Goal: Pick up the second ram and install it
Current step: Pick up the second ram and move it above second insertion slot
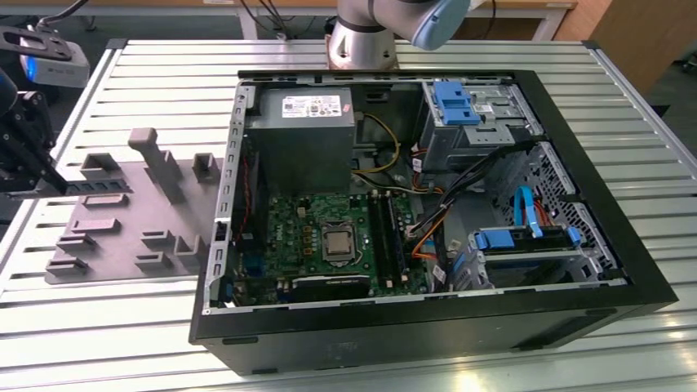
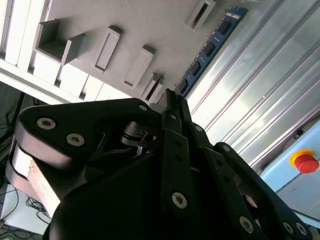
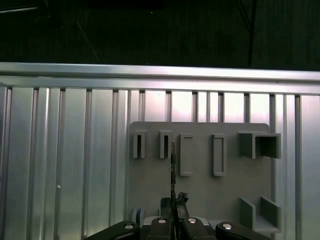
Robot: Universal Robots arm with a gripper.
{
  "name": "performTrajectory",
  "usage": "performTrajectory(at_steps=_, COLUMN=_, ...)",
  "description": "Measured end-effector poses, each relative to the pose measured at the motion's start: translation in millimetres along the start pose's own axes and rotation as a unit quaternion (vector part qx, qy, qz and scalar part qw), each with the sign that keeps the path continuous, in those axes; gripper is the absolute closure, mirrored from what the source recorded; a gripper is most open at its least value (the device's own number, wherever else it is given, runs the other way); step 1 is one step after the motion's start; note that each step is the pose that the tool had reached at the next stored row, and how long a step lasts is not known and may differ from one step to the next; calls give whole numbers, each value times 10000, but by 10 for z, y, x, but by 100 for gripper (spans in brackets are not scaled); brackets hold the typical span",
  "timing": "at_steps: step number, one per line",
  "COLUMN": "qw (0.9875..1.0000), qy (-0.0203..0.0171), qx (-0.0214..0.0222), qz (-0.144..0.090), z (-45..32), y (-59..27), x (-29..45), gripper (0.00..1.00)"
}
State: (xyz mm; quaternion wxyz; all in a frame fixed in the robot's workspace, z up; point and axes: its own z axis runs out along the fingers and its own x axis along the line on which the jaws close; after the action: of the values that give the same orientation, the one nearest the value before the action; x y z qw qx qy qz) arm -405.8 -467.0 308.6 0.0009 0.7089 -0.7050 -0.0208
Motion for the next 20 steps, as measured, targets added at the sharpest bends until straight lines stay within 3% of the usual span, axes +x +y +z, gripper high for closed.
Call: performTrajectory(at_steps=20, qw=10000, qy=0, qx=13, qz=0, z=-215, y=7, x=-6, gripper=86)
